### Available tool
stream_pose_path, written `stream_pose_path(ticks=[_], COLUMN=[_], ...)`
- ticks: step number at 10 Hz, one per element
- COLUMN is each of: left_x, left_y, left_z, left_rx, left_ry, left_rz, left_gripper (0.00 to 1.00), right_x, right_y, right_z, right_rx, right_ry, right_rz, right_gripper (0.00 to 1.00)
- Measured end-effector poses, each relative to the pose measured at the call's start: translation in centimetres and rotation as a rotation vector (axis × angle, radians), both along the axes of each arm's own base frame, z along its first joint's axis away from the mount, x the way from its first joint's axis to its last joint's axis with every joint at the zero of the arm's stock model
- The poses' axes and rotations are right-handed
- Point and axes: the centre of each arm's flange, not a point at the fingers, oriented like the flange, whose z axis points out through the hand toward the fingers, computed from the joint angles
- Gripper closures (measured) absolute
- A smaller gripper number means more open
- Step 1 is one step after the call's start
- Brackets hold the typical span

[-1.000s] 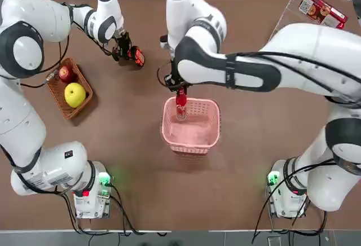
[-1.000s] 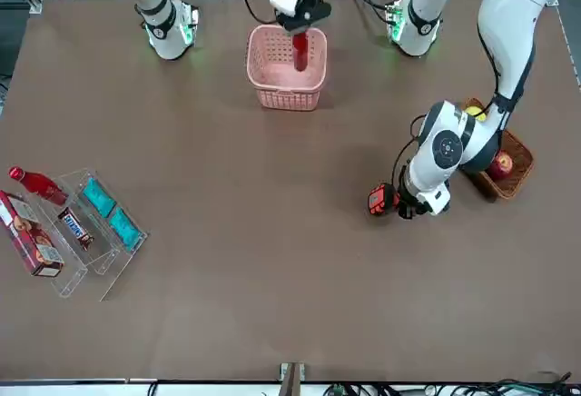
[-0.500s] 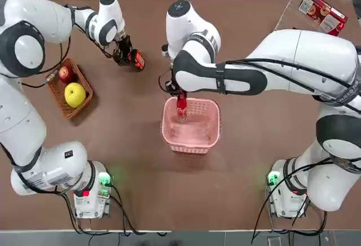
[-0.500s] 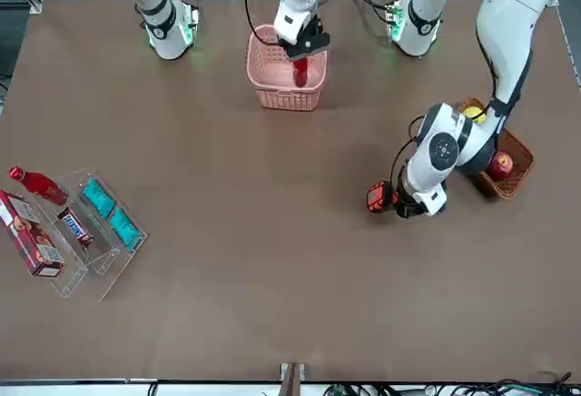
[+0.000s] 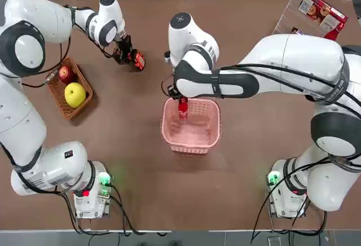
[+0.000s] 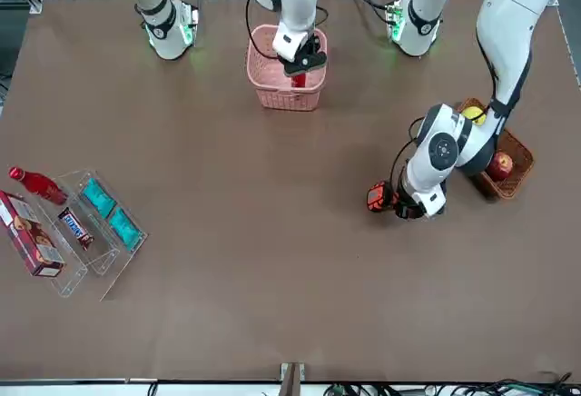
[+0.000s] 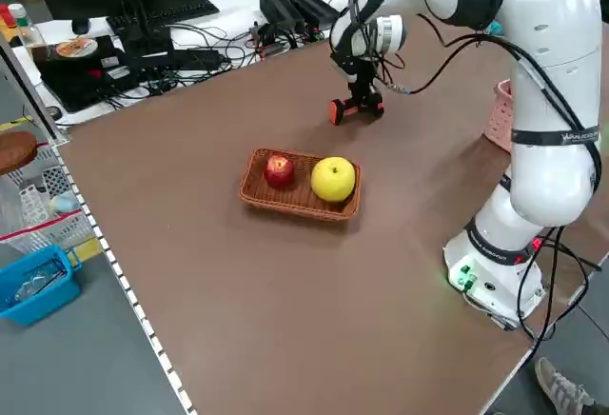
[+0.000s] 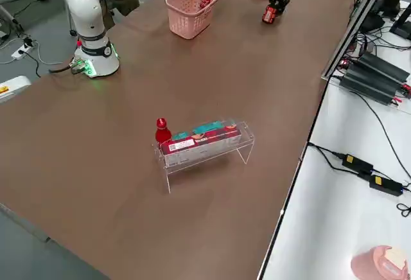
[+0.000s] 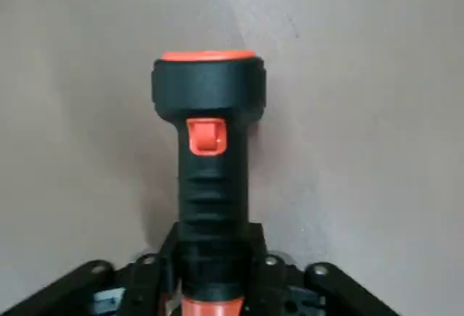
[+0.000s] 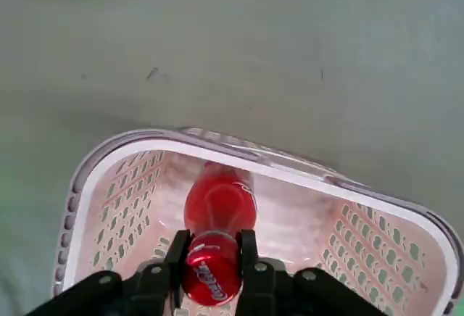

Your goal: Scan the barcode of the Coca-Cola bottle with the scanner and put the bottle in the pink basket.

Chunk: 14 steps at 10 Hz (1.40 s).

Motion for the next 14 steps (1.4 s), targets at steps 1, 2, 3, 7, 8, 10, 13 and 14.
stream_pose_path(ticks=[1, 2, 3, 7, 8, 10, 13, 14], left_x=[-0.1, -0.2, -0.2, -0.2, -0.1, 0.4, 2.7, 3.5], left_y=[-0.1, -0.1, -0.1, -0.1, -0.1, -0.1, 0.9, 1.2], left_z=[-0.4, -0.7, -0.8, -0.8, -0.7, -0.3, 2.6, 4.3], left_rx=[-0.002, -0.005, -0.006, 0.004, 0.016, 0.032, 0.042, 0.058], left_ry=[0.007, 0.012, 0.014, 0.005, -0.005, -0.028, -0.090, -0.113], left_rz=[-0.006, -0.015, -0.017, -0.036, -0.055, -0.124, -0.200, -0.228], left_gripper=[0.42, 0.38, 0.24, 0.00, 0.00, 0.00, 0.00, 0.00], right_x=[0.0, 0.0, 0.0, 0.8, 1.7, 5.7, 13.8, 16.4], right_y=[0.0, 0.0, 0.0, -0.4, -1.0, -4.5, -15.3, -19.0], right_z=[-0.3, -0.6, -0.6, -0.2, 0.9, 6.5, 15.2, 16.1], right_rx=[-0.004, -0.009, -0.010, -0.013, -0.011, 0.013, 0.090, 0.101], right_ry=[0.002, 0.005, 0.006, 0.006, 0.005, -0.010, -0.072, -0.089], right_rz=[0.000, 0.000, 0.000, -0.014, -0.030, -0.100, -0.215, -0.267], right_gripper=[0.66, 0.63, 0.58, 0.28, 0.24, 0.04, 0.01, 0.01])
